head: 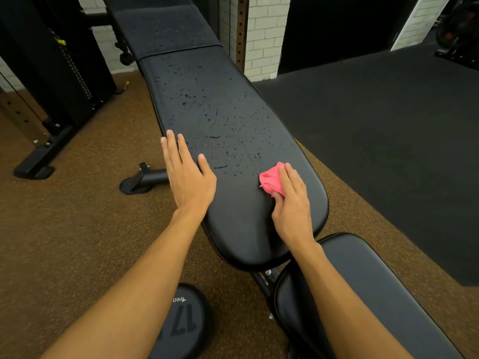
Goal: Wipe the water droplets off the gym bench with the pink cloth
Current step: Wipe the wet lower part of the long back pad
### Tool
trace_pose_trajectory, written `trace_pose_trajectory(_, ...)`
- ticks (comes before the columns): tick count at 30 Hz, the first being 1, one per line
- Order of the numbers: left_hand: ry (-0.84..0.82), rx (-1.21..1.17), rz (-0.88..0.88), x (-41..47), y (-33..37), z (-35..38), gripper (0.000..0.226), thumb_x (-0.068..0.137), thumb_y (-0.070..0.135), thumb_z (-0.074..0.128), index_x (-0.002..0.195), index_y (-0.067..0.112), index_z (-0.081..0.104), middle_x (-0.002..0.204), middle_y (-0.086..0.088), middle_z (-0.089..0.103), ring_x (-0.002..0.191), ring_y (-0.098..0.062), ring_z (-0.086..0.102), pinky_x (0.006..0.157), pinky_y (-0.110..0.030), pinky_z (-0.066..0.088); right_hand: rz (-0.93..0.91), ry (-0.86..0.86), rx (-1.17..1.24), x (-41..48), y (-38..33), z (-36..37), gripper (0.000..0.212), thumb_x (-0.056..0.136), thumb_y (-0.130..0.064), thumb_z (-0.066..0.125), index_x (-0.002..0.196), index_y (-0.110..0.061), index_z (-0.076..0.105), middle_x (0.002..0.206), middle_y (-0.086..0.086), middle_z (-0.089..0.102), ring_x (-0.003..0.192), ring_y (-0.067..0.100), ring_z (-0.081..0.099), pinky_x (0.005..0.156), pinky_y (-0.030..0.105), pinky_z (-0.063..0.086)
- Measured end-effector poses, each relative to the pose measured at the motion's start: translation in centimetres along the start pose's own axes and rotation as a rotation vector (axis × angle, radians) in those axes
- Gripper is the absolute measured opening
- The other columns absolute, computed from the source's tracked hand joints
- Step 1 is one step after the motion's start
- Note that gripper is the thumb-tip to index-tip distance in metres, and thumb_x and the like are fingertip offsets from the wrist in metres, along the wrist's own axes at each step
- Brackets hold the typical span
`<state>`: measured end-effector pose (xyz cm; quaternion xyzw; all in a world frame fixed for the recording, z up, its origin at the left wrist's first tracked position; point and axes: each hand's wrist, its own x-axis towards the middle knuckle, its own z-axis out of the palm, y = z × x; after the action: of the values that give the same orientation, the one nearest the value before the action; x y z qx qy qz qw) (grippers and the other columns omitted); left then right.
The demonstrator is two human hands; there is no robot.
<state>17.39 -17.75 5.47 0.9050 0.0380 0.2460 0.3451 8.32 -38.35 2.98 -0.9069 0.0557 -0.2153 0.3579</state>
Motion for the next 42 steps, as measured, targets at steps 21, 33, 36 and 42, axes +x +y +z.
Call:
trace_pose_trajectory(21, 0.099, 0.138, 0.060, 1.5, 0.3, -0.2, 0.061, 0.104, 0.028, 0.053, 0.159, 0.007, 0.038, 0.169, -0.016, 0.028, 0.159, -0.035, 0.023, 0.126, -0.049, 0.030, -0.099, -0.027, -0.114, -1.0, -2.4, 2.1, 0.055, 0.115, -0.026, 0.047, 0.167, -0.014, 0.035, 0.176, 0.001, 0.028, 0.166, 0.018, 0.013, 0.133, 0.045, 0.023)
trace_pose_trajectory(33, 0.083, 0.036, 0.076, 1.5, -0.7, 0.3, 0.059, 0.109, 0.029, 0.046, 0.164, 0.011, 0.034, 0.177, -0.005, 0.018, 0.165, -0.026, 0.007, 0.132, -0.047, 0.019, -0.299, -0.044, -0.023, 1.5, -2.9, 3.2, 0.053, 0.111, -0.020, 0.059, 0.162, -0.015, 0.046, 0.171, 0.001, 0.038, 0.165, 0.020, 0.019, 0.131, 0.051, 0.027)
trace_pose_trajectory(36, 0.073, 0.020, 0.072, 1.5, -0.7, 0.4, 0.059, 0.109, 0.029, 0.046, 0.164, 0.012, 0.033, 0.177, -0.004, 0.016, 0.165, -0.024, 0.005, 0.132, -0.049, 0.021, -0.300, -0.019, -0.039, 1.0, -1.0, 1.9, 0.050, 0.111, -0.015, 0.058, 0.160, -0.018, 0.050, 0.170, -0.001, 0.040, 0.164, 0.020, 0.022, 0.132, 0.045, 0.028)
trace_pose_trajectory(42, 0.075, -0.029, 0.073, 1.5, -1.1, 0.6, 0.058, 0.110, 0.030, 0.043, 0.165, 0.013, 0.033, 0.178, 0.000, 0.014, 0.166, -0.021, 0.003, 0.129, -0.053, 0.028, -0.109, 0.009, -0.014, 4.9, -2.5, 3.4, 0.048, 0.114, -0.020, 0.049, 0.162, -0.015, 0.045, 0.173, 0.004, 0.033, 0.166, 0.023, 0.012, 0.133, 0.047, 0.023)
